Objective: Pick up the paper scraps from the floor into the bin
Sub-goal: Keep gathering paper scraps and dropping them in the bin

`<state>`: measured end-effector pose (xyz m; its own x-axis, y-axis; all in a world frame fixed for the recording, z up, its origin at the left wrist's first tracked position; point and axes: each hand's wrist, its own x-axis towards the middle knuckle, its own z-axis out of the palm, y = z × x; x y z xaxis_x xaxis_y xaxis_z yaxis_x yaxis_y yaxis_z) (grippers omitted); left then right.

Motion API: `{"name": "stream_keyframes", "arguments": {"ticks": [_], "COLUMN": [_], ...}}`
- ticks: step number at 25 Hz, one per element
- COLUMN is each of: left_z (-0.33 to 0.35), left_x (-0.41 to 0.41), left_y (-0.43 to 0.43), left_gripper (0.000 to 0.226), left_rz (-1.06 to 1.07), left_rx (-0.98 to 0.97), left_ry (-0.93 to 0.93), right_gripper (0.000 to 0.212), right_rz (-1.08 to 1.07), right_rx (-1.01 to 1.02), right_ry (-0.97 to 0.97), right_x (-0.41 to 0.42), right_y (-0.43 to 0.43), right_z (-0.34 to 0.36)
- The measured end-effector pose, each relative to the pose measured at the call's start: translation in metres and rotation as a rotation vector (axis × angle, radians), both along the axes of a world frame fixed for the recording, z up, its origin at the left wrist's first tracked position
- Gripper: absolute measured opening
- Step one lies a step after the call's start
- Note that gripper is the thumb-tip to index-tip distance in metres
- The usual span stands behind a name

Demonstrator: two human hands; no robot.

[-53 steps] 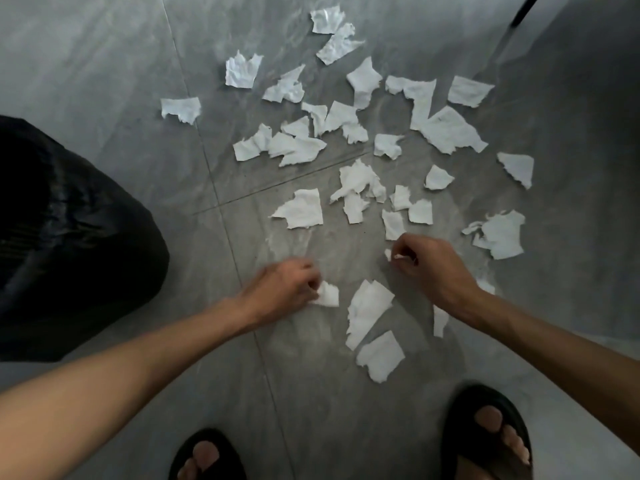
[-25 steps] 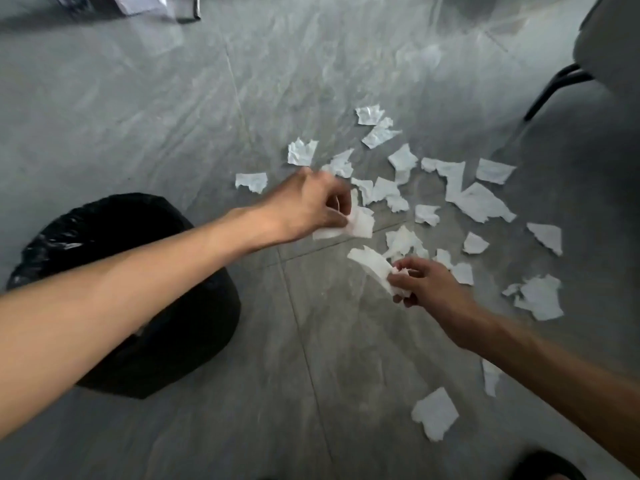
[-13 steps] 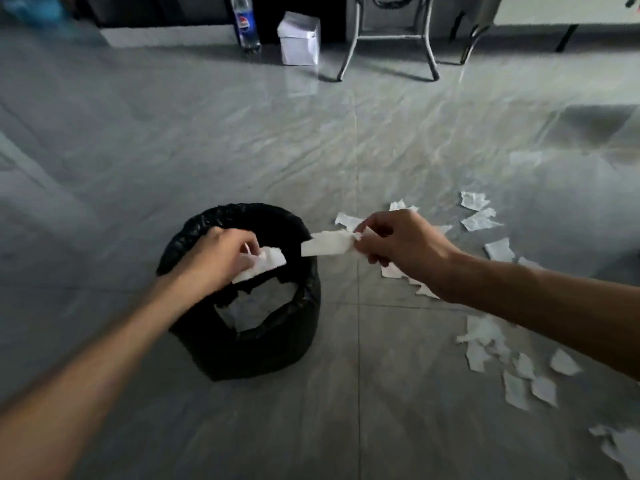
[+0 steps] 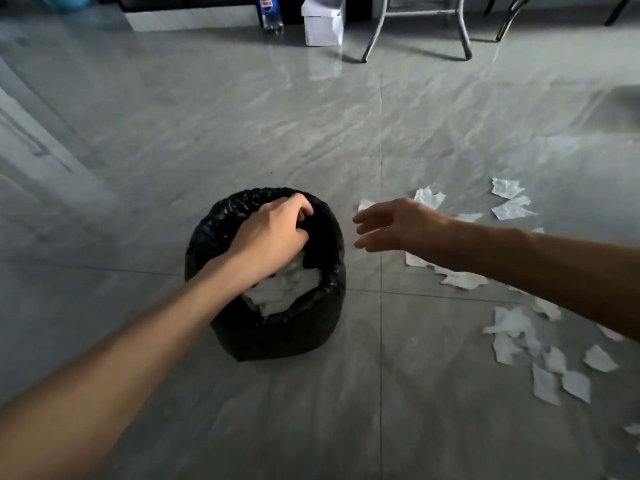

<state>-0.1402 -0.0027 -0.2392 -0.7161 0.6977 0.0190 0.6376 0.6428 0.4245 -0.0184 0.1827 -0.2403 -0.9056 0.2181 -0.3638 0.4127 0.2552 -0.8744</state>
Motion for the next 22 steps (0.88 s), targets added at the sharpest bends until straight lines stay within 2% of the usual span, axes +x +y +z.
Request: {"name": "stream_keyframes", "arguments": {"ticks": [2, 4, 8, 10, 13, 15, 17, 19, 22], "left_z": [-0.001, -0.005, -0.016, -0.03, -0.066, -0.097, -0.124, -0.147, -0.178], "left_x": [0.021, 0.049, 0.099, 0.12, 0.163, 0.204, 0.246, 0.279, 0.318], "left_y": [0.034, 0.074, 0.131, 0.151, 0.177, 0.19, 0.195, 0.188, 0.161], "left_gripper": [0.03, 0.027, 0.028, 0.027, 0.029, 0.031, 0.034, 0.039, 0.055], "left_rz": [-0.129, -0.301, -0.701, -0.842, -0.973, -1.057, -1.141, -1.238, -1.436], "left_rx": [-0.008, -0.07, -0.303, -0.413, -0.507, -0.546, -0.601, -0.653, -0.64], "left_ry": [-0.071, -0.158, -0.197, -0.172, -0.15, -0.191, -0.238, -0.261, -0.173], "right_gripper": [0.033, 0.025, 0.018, 0.027, 0.057, 0.073, 0.071, 0.052, 0.023], "right_rz": [-0.018, -0.025, 0.13, 0.126, -0.03, -0.175, -0.255, -0.288, -0.383], "right_rx": [-0.026, 0.043, 0.497, 0.649, 0.653, 0.623, 0.605, 0.591, 0.503], "right_ry": [-0.025, -0.093, -0.373, -0.588, -0.771, -0.745, -0.703, -0.626, -0.494], "right_x": [0.036, 0.085, 0.206, 0.272, 0.349, 0.384, 0.405, 0.415, 0.42], "right_y": [0.025, 0.047, 0.074, 0.076, 0.07, 0.061, 0.052, 0.049, 0.05], "right_z": [-0.004, -0.018, -0.084, -0.123, -0.171, -0.19, -0.202, -0.213, -0.219]}}
